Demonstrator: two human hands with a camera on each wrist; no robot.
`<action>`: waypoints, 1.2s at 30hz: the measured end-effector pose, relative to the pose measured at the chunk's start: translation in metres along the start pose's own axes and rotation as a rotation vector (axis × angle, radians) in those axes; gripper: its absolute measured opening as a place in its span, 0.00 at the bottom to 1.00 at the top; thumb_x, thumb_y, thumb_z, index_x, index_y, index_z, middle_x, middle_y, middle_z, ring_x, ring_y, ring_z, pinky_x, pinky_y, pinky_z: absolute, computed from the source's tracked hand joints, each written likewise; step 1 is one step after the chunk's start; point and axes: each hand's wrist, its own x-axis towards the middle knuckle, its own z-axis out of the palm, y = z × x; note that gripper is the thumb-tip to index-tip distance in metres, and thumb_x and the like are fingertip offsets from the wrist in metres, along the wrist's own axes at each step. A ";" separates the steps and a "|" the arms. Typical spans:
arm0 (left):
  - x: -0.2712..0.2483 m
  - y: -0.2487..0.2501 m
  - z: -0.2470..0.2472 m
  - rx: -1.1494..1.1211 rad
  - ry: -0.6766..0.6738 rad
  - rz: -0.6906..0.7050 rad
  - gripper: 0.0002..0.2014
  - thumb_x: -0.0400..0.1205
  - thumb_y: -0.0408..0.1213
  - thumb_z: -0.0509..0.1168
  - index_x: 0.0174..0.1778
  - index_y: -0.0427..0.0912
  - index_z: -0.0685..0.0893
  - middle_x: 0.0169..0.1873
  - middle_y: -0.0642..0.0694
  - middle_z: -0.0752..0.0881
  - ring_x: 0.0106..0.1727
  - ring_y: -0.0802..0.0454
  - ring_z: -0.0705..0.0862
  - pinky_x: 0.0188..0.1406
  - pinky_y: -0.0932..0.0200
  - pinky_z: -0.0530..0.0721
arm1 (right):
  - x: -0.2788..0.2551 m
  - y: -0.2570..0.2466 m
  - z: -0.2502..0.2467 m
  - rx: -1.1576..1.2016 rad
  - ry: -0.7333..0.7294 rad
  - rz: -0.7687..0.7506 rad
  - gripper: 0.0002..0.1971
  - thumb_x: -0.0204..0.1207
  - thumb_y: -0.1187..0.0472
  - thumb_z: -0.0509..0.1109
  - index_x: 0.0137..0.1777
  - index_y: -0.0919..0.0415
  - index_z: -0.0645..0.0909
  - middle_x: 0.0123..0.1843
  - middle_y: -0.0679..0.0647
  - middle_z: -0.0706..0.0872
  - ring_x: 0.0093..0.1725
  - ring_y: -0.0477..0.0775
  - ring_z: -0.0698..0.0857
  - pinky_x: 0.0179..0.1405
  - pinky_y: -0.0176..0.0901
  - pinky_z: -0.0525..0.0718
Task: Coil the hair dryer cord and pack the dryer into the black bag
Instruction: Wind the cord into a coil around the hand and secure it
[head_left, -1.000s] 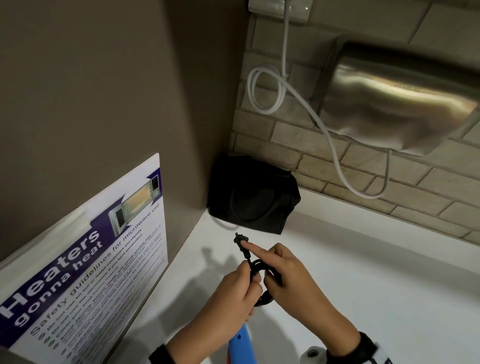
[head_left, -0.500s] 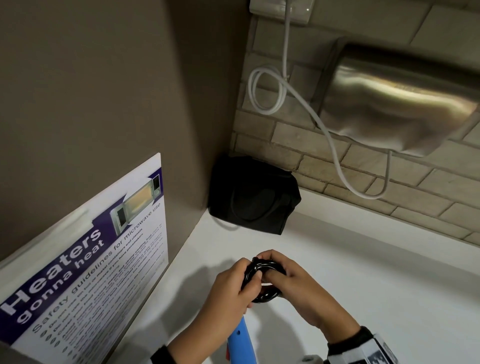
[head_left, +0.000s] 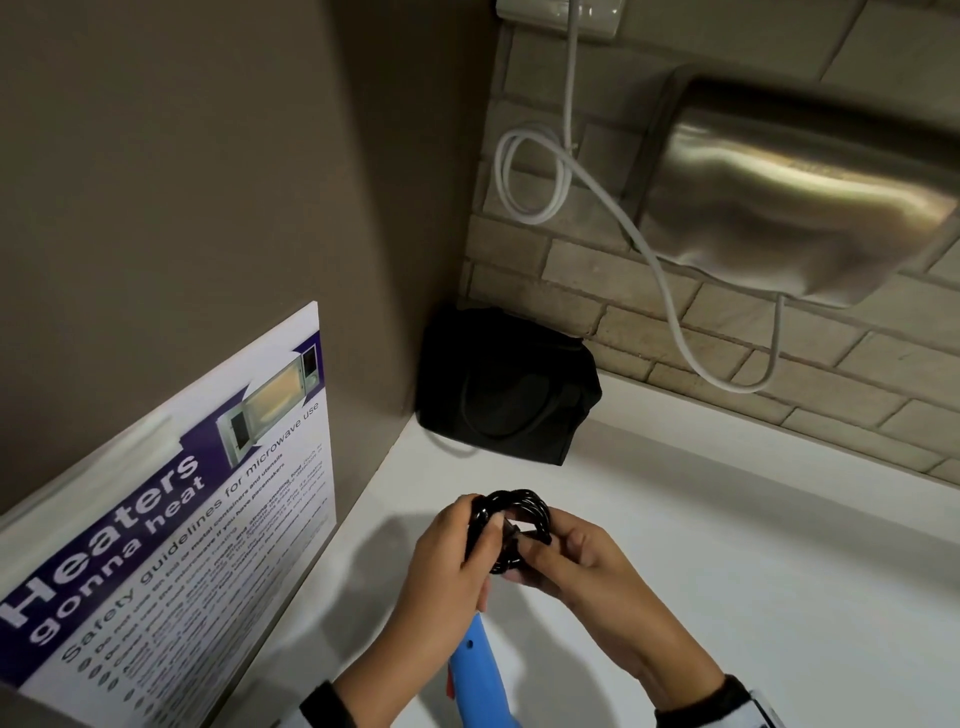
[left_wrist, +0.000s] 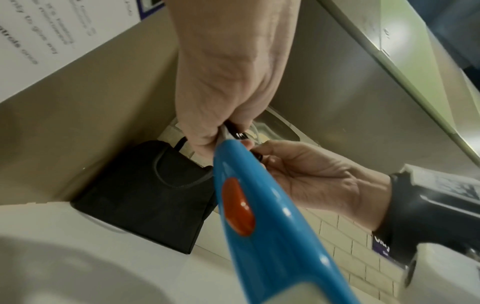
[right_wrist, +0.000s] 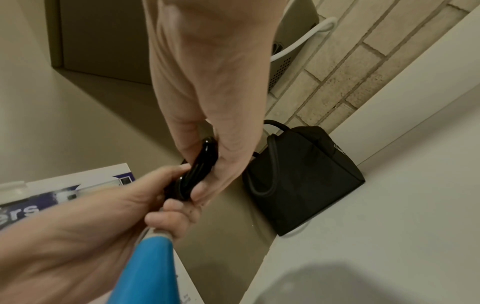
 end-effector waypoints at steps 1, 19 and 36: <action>0.001 0.001 -0.001 -0.013 0.011 -0.012 0.07 0.84 0.39 0.60 0.40 0.47 0.78 0.23 0.52 0.77 0.17 0.56 0.72 0.19 0.63 0.72 | 0.000 0.000 0.000 0.009 0.009 -0.002 0.15 0.82 0.73 0.60 0.63 0.62 0.83 0.54 0.66 0.89 0.58 0.62 0.88 0.59 0.45 0.85; 0.002 0.001 -0.006 -0.140 0.071 -0.170 0.03 0.81 0.36 0.64 0.46 0.49 0.82 0.36 0.51 0.90 0.30 0.59 0.88 0.38 0.56 0.89 | 0.010 0.009 0.013 -0.077 0.333 -0.065 0.05 0.78 0.68 0.69 0.50 0.61 0.84 0.44 0.66 0.88 0.44 0.54 0.86 0.54 0.49 0.85; 0.007 0.003 -0.014 -0.250 -0.009 -0.317 0.08 0.81 0.35 0.64 0.47 0.47 0.89 0.42 0.49 0.93 0.47 0.50 0.91 0.56 0.52 0.87 | 0.012 0.011 0.016 -0.119 0.351 -0.088 0.09 0.83 0.65 0.63 0.56 0.61 0.84 0.49 0.56 0.92 0.51 0.53 0.90 0.56 0.44 0.87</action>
